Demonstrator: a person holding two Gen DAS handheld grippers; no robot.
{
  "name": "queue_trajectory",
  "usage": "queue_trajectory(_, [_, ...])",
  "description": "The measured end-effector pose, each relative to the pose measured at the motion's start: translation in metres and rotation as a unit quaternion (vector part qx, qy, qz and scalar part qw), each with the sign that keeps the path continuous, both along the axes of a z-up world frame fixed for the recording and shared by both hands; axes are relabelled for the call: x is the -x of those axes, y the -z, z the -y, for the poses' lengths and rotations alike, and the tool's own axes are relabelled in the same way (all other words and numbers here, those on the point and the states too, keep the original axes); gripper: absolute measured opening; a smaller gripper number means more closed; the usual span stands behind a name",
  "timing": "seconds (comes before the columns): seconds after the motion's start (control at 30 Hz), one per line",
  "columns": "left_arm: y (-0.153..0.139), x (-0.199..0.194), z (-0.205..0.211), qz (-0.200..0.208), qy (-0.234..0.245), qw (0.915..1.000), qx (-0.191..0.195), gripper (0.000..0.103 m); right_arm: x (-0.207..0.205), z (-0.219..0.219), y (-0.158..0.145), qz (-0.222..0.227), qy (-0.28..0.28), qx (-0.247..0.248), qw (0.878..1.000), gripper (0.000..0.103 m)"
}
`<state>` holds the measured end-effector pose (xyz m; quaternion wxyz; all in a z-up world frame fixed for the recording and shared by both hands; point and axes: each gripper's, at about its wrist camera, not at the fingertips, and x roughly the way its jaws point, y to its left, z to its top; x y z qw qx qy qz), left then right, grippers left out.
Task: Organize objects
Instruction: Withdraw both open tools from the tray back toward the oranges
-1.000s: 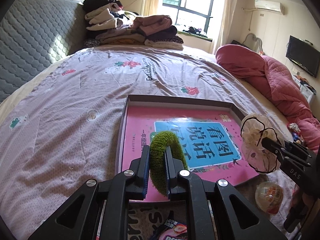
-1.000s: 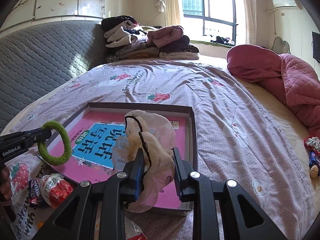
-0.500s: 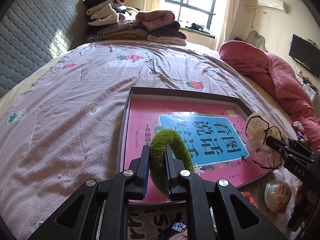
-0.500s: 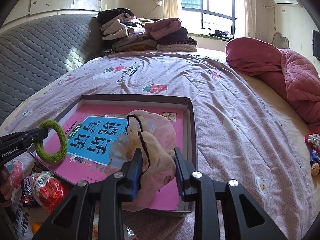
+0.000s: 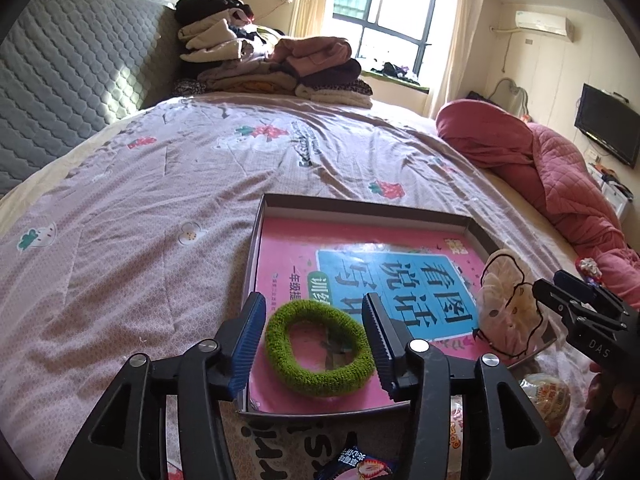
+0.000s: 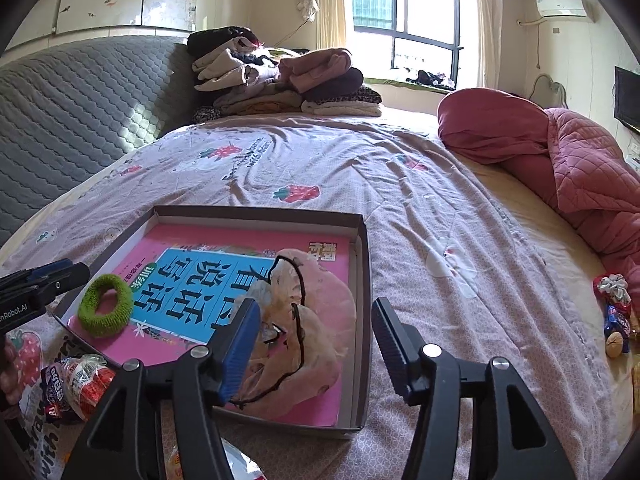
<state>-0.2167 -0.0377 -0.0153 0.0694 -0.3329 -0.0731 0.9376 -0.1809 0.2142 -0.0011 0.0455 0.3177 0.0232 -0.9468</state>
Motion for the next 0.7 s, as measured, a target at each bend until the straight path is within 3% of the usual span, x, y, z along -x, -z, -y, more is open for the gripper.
queue_trajectory(0.27, [-0.021, -0.014, 0.001, -0.019, -0.004, 0.9998, -0.004, 0.059, -0.011, -0.007, -0.022, -0.035, 0.007, 0.01, 0.999, 0.06])
queue_trajectory(0.4, [-0.035, -0.028, -0.006, -0.03, 0.003, 0.9995, 0.01, 0.069, -0.019, -0.006, -0.034, -0.043, -0.003, 0.02, 0.999, 0.063])
queue_trajectory(0.7, [-0.065, -0.072, -0.01, -0.07, -0.006, 0.9968, 0.038, 0.072, -0.045, 0.003, -0.056, -0.07, -0.022, 0.022, 0.997, 0.064])
